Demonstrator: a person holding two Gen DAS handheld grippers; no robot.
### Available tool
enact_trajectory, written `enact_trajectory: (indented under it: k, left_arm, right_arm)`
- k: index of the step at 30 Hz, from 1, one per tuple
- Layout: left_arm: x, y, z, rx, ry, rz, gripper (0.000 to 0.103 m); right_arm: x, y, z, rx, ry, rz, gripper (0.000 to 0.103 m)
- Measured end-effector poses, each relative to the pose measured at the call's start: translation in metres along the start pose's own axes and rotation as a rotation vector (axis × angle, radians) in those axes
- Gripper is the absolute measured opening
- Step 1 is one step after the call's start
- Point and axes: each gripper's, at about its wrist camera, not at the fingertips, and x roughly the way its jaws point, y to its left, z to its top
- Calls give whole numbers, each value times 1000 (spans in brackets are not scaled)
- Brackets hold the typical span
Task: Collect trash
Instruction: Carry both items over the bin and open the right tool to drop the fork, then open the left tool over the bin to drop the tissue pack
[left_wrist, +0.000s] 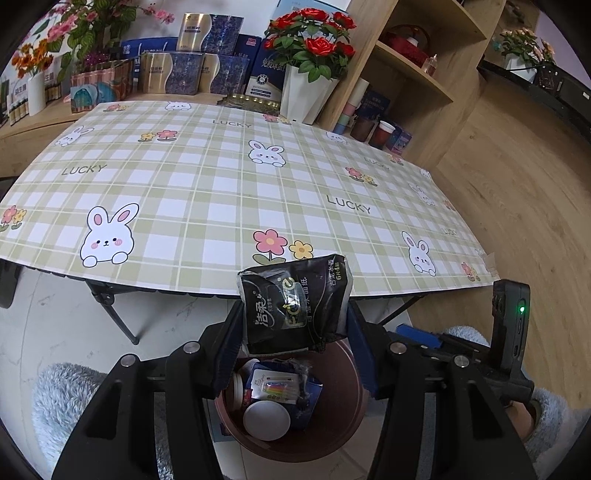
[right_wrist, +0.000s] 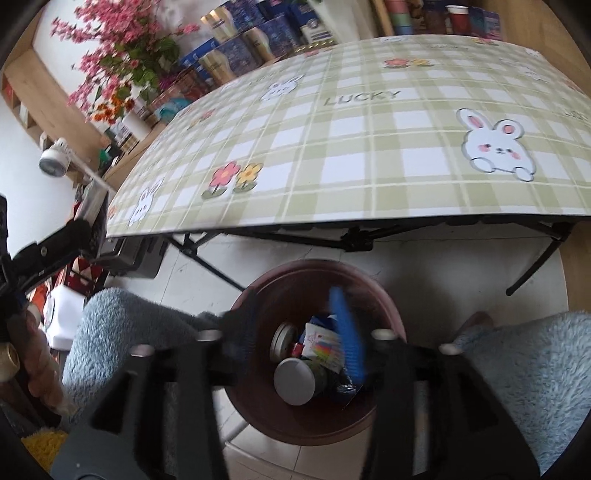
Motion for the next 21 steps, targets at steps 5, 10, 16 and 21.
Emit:
enact_trajectory:
  k: [5, 10, 16, 21]
  left_arm:
    - [4, -7, 4, 94, 5, 7, 54]
    - [9, -11, 5, 216, -3, -21, 56]
    - [33, -26, -7, 385, 29, -64, 57]
    - [62, -32, -24, 409, 71, -79, 57]
  right_arm:
    - [-12, -5, 10, -22, -58, -33, 90]
    - [-29, -12, 28, -75, -124, -102, 96]
    - [-46, -27, 44, -100, -186, -176, 97]
    - [-55, -48, 43, -55, -224, -178, 97]
